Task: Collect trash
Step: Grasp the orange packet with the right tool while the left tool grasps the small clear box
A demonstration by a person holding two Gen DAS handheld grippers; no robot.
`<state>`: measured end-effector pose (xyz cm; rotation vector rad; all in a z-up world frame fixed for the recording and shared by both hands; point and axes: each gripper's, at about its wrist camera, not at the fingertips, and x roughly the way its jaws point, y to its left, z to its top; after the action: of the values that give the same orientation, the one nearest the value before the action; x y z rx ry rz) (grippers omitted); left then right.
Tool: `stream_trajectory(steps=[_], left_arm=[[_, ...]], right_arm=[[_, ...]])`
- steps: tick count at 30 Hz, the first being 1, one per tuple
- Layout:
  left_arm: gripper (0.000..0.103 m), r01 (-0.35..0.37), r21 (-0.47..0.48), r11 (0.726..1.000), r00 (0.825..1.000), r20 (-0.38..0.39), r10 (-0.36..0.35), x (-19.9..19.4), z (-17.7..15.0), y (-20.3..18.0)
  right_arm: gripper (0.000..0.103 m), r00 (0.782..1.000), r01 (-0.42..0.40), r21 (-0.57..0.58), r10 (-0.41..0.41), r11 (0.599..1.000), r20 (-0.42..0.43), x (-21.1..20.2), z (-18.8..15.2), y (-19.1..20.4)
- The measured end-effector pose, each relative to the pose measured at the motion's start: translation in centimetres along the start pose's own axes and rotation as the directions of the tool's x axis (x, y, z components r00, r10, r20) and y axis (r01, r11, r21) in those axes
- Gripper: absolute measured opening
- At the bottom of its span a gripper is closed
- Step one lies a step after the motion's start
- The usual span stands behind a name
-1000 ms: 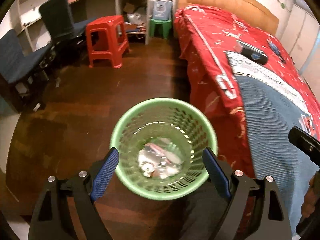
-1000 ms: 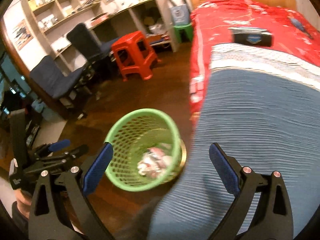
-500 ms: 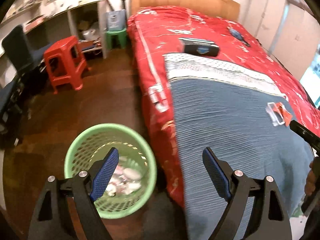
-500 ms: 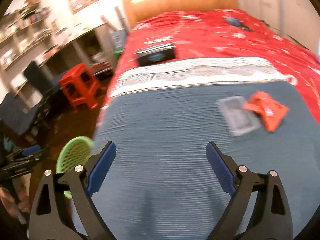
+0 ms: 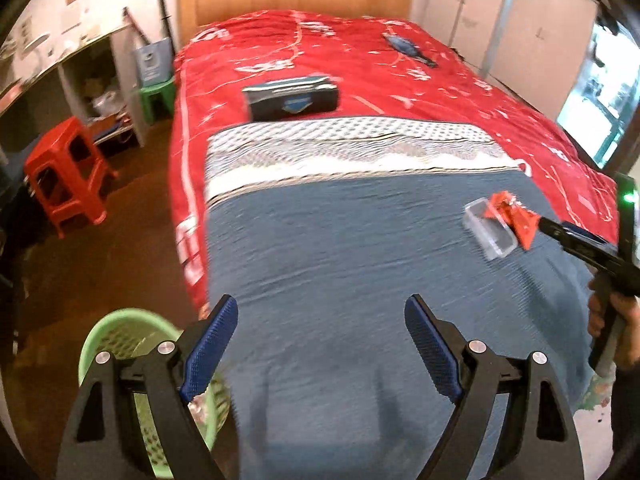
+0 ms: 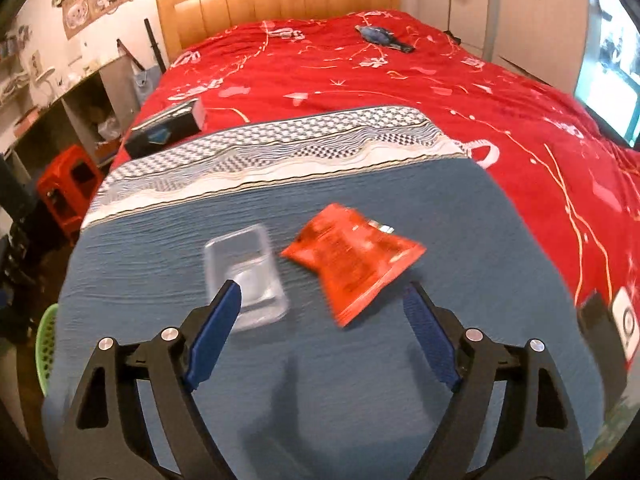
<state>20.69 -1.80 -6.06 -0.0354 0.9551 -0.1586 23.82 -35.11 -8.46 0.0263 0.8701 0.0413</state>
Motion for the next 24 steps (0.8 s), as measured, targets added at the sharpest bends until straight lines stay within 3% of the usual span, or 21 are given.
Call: stream_trajectory(steps=[3, 19, 22, 23, 24], left_arm=[[0.082, 0.022, 0.014, 1.0, 1.0, -0.005, -0.022, 1.0, 1.6, -1.4], [0.082, 0.11, 0.036, 0.993, 0.992, -0.067, -0.107, 6.9, 6.3, -6.5], [0.082, 0.137, 0.04, 0.99, 0.988, -0.079, -0.134, 7.9, 6.8, -7.9], [0.082, 0.147, 0.045, 0.988, 0.986, -0.082, -0.143, 8.2, 7.0, -8.3], [0.082, 0.158, 0.054, 0.986, 0.985, -0.084, -0.153, 8.5, 7.1, -9.0]], right_arm=[[0.082, 1.0, 0.028, -0.054, -0.029, 0.998, -0.01, 1.8, 1.1, -1.2], [0.083, 0.992, -0.03, -0.18, 0.006, 0.983, -0.129, 9.0, 2.8, -2.3], [0.078, 0.993, -0.036, -0.168, 0.016, 0.985, -0.118, 9.0, 2.5, -2.5], [0.068, 0.993, -0.038, -0.161, 0.02, 0.986, -0.114, 8.8, 2.4, -2.7], [0.066, 0.993, -0.044, -0.156, 0.025, 0.987, -0.119, 8.7, 2.2, -2.8]])
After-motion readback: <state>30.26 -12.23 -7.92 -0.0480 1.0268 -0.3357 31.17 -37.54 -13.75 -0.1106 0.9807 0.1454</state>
